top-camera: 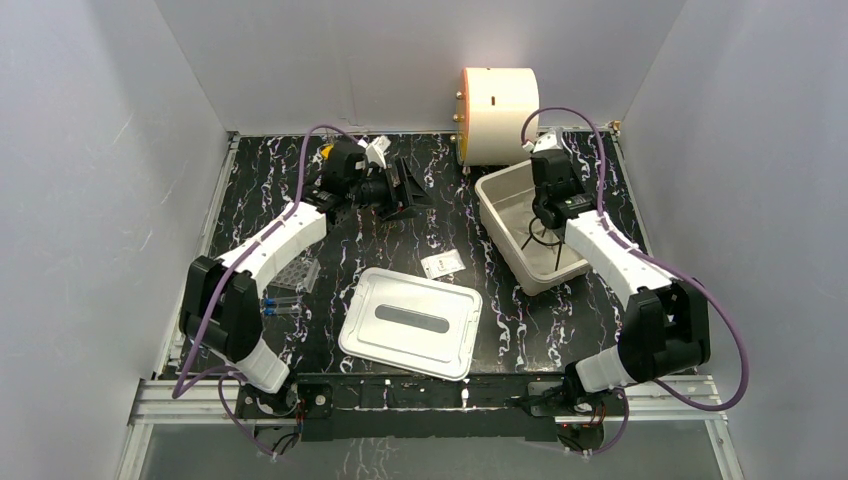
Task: Organize the chemistry lab equipment
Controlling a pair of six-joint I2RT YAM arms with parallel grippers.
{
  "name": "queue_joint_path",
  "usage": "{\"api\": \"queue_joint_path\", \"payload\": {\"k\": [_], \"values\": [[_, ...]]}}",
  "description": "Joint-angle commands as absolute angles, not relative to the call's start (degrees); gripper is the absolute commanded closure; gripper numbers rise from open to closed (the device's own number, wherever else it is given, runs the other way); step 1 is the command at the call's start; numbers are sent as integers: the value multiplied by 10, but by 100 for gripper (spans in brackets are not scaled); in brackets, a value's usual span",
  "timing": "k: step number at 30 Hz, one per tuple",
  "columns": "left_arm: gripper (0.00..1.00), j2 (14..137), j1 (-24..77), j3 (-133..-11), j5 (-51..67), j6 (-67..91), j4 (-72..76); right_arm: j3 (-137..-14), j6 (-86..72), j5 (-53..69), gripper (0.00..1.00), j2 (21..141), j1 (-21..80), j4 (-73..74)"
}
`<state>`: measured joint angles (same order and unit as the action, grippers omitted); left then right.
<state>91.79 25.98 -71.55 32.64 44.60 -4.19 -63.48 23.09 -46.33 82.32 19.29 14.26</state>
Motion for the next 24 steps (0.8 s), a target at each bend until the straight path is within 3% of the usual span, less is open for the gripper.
{"api": "queue_joint_path", "payload": {"k": [1,17,24], "values": [[27,881,256,-708,343,450,-50,-614,299,-449,100,804,184,55],[27,877,256,-706,352,453,-71,-632,273,-217,100,844,115,175],[27,877,253,-707,359,448,-74,-617,262,-192,100,854,87,186]]}}
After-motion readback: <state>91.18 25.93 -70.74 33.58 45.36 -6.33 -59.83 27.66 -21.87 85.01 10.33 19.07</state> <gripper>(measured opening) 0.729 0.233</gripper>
